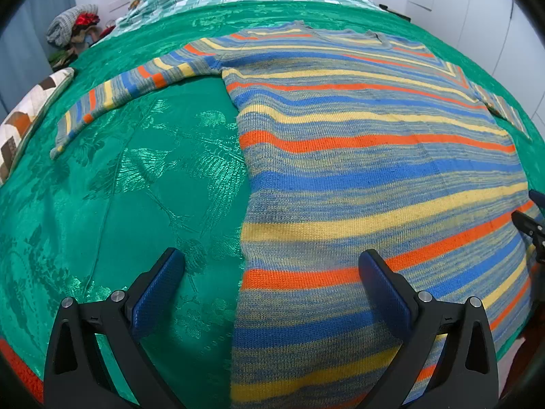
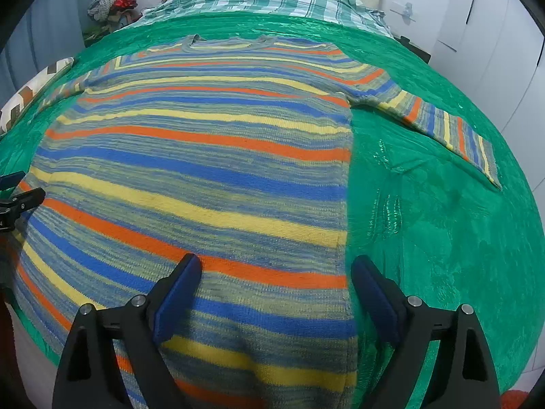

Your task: Fold small clothes

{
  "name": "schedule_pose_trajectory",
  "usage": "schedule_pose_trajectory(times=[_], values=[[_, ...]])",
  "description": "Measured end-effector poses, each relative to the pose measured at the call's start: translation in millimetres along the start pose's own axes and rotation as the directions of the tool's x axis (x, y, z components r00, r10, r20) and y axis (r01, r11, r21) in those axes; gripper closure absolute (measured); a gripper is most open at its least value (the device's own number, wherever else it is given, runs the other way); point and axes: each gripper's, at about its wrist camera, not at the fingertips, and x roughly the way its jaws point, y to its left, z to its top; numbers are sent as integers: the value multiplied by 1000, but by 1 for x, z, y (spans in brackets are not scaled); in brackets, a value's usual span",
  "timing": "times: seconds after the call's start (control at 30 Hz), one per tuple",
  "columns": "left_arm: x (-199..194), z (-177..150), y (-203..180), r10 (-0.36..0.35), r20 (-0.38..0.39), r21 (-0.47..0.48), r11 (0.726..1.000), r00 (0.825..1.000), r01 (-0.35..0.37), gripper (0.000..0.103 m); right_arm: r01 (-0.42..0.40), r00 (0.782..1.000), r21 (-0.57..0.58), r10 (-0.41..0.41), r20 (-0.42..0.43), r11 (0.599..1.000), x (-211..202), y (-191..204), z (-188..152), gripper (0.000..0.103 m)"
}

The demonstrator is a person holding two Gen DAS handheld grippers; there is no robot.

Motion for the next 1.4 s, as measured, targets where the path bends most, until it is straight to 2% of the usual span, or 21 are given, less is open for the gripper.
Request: schedule_pose_trajectory(times=[0.77,0.83,0.9,0.97,1.03,1.07,1.13,1.17,1.23,1.27,1.3,1.33,1.37,1.4], values=[[0,1,1,-1,0,1,1000,1000,1,1,-1,1000,3,1,0,1000,1,-1,-1,12],[-3,3,3,-10,-19,-6,1000,1000,10,1,-15,1000,10,15,-11,1000,-1,-5,0,12],[-16,7,13,-40,-23,-42,998,999,39,2,-77,997,51,78,-18,996,-11,-19,7,15],[-31,6,29,-56,21,-90,994,998,58,2,-129,990,122,122,64,984,-31,-46,13,15],[-45,7,54,-47,70,-161,985,996,58,2,-147,981,222,115,153,964,-49,-92,20,15],[-50,8,68,-38,90,-207,977,995,56,2,-158,978,290,109,180,944,-53,-121,23,15],[-54,9,92,-25,115,-294,954,993,58,2,-196,972,473,109,206,859,-51,-186,25,15],[-54,8,101,-23,120,-335,940,992,63,2,-227,968,590,114,223,775,-44,-224,20,15],[-48,7,118,-36,115,-414,907,993,81,2,-305,952,763,173,252,569,-20,-284,5,19],[-45,5,122,-42,107,-435,896,993,85,2,-344,938,820,212,275,459,-4,-309,-4,23],[-41,4,126,-43,91,-450,890,995,80,2,-377,922,849,239,305,371,10,-327,-11,29],[-39,3,128,-41,82,-452,889,996,74,2,-396,912,860,245,329,321,18,-338,-14,32],[-37,3,128,-34,75,-450,891,997,65,2,-405,908,868,238,344,289,25,-349,-15,33],[-36,4,128,-24,71,-446,894,997,53,2,-396,913,871,223,341,291,29,-357,-11,35]])
